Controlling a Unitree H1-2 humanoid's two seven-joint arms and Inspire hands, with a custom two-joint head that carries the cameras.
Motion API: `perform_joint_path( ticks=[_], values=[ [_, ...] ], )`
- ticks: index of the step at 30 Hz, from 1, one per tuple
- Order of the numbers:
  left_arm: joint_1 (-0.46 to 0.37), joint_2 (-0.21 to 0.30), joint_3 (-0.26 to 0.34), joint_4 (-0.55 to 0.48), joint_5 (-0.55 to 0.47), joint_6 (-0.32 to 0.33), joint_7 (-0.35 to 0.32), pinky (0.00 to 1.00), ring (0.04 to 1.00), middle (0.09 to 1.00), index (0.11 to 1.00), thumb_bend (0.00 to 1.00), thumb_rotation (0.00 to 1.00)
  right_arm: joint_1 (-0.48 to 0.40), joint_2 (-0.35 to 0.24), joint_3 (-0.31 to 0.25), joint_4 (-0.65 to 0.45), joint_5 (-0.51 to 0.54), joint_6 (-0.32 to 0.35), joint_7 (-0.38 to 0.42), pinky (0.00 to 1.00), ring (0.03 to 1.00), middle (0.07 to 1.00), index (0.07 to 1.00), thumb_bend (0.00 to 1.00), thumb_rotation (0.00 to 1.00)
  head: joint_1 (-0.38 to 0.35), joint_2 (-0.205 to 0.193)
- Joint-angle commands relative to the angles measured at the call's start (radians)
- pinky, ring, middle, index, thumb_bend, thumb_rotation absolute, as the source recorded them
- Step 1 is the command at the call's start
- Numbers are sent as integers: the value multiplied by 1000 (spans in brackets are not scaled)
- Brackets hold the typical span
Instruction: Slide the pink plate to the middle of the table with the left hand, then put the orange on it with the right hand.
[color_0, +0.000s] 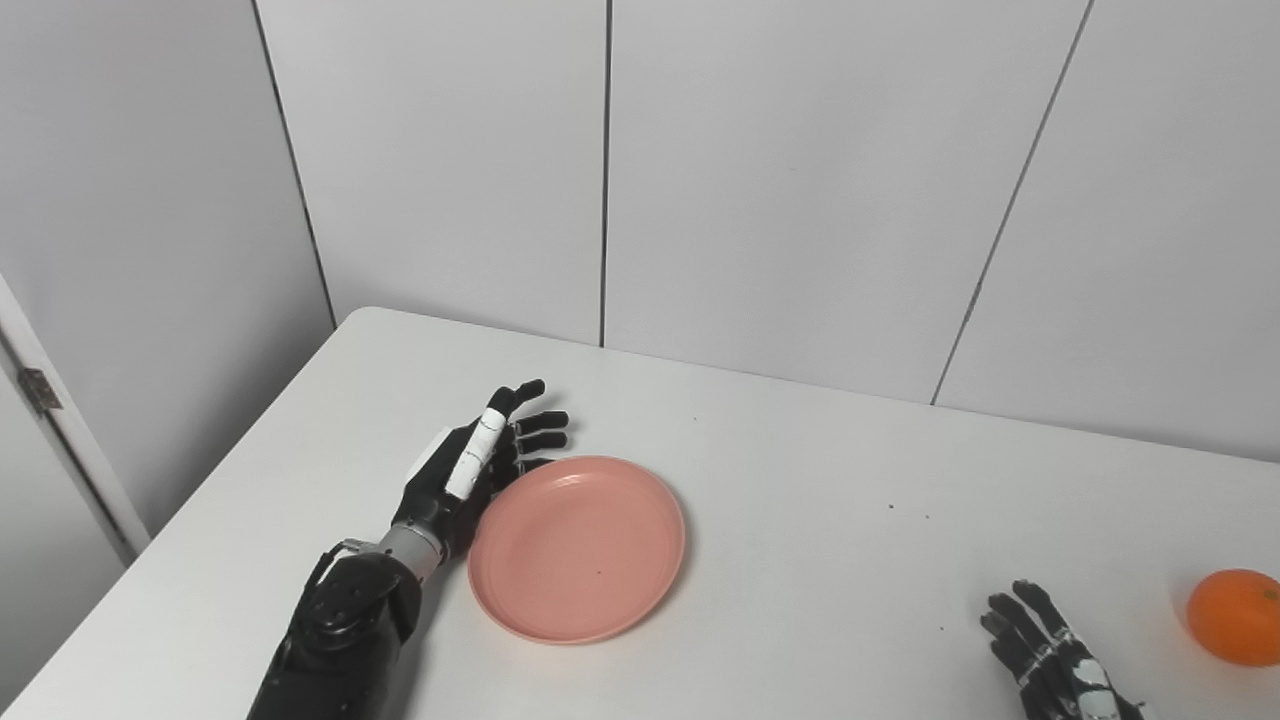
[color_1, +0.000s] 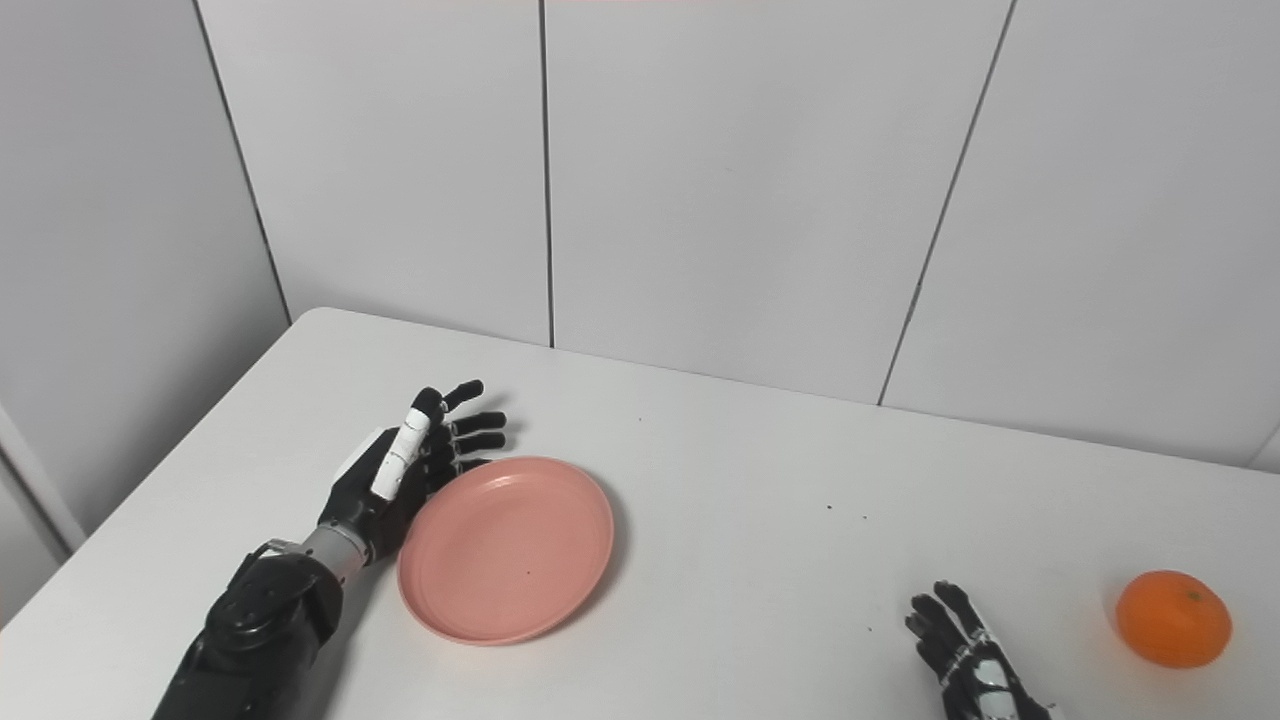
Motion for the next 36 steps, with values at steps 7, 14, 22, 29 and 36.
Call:
perform_joint_path(
  ticks=[7,14,22,29,36],
  values=[
    [-2,-7,-9,-78,-30,30,-14,701,799,790,900,1000,899,79,35,24,59,11,23,-2,961,895,881,902,788,888,2,2],
    [20,-18,-23,-126,-38,58,-13,697,800,799,896,1000,918,79,36,25,54,8,27,-5,956,890,878,899,778,881,2,2],
    [60,-46,-47,-232,-47,116,2,690,805,797,901,1000,898,80,38,27,48,6,29,-7,950,884,876,895,782,873,-1,6],
    [82,-73,-66,-310,-20,172,37,676,784,781,890,1000,922,80,41,27,43,3,32,-7,953,888,882,901,771,882,-4,10],
    [101,-119,-71,-313,20,146,88,706,795,780,884,1000,895,79,41,29,41,4,30,-4,945,881,881,895,781,874,-5,15]
  ],
)
